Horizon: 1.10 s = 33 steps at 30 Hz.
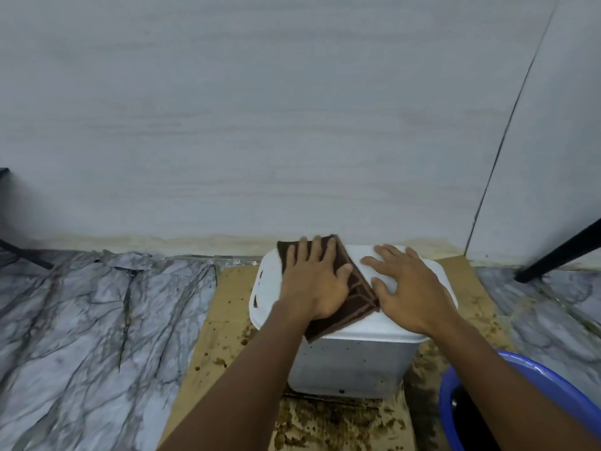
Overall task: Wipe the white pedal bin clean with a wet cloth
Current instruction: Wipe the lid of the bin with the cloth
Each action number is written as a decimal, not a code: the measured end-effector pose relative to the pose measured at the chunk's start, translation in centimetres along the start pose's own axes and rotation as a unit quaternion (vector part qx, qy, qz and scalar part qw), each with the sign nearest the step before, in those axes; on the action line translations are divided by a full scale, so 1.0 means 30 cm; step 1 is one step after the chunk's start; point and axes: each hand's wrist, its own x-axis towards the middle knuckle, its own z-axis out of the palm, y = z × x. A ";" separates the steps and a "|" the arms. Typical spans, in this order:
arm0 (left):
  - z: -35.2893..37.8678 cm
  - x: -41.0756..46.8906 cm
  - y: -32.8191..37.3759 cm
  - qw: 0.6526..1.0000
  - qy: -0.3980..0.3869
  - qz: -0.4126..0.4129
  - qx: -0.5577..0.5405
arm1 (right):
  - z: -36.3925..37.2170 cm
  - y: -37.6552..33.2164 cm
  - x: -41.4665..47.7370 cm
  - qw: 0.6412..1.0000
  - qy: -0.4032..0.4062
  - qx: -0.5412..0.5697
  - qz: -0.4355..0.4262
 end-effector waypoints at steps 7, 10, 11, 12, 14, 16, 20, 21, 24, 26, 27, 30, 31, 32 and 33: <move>0.057 -0.191 -0.086 0.998 0.038 0.041 -0.021 | 0.007 -0.010 -0.008 1.000 0.012 0.004 0.005; 0.022 -0.177 -0.190 0.999 0.035 -0.032 -0.005 | 0.007 -0.012 -0.005 1.000 -0.001 -0.012 -0.001; 0.006 -0.151 -0.208 0.998 0.026 -0.062 -0.013 | 0.007 -0.013 -0.003 1.000 -0.005 -0.019 -0.002; -0.009 -0.117 -0.212 0.996 0.014 -0.083 -0.017 | 0.005 -0.013 0.000 1.000 -0.009 -0.025 -0.002; -0.018 -0.048 -0.169 0.996 0.001 -0.089 -0.004 | 0.002 -0.009 0.005 0.999 -0.015 -0.030 0.001; -0.009 0.004 -0.081 0.998 0.002 -0.063 -0.005 | 0.000 -0.004 0.005 1.000 -0.017 -0.023 0.006; 0.042 -0.021 0.067 0.999 0.027 0.027 0.004 | 0.003 0.012 -0.006 1.000 0.000 -0.024 0.005; 0.058 -0.053 0.075 0.998 0.037 0.049 0.006 | 0.006 0.013 -0.007 1.000 0.002 -0.025 0.004; 0.086 -0.152 0.025 0.994 0.067 0.085 -0.010 | 0.015 0.014 -0.006 1.000 0.005 -0.015 0.003; 0.081 -0.197 -0.046 0.993 0.083 0.078 -0.021 | 0.020 0.014 -0.002 1.000 0.009 -0.006 0.008; 0.074 -0.215 -0.085 0.993 0.091 0.073 -0.019 | 0.021 0.016 0.000 1.000 0.010 -0.005 0.008; 0.054 -0.256 -0.193 0.991 0.111 0.079 0.003 | 0.019 0.017 0.005 1.000 0.014 0.001 0.010; 0.054 -0.265 -0.217 0.989 0.115 0.088 0.007 | 0.020 0.016 0.005 1.000 0.018 0.006 0.014; 0.058 -0.270 -0.233 0.988 0.118 0.095 0.011 | 0.020 0.017 0.005 1.000 0.020 0.009 0.018; 0.063 -0.270 -0.236 0.988 0.121 0.098 0.015 | 0.021 0.017 0.006 0.999 0.023 0.012 0.022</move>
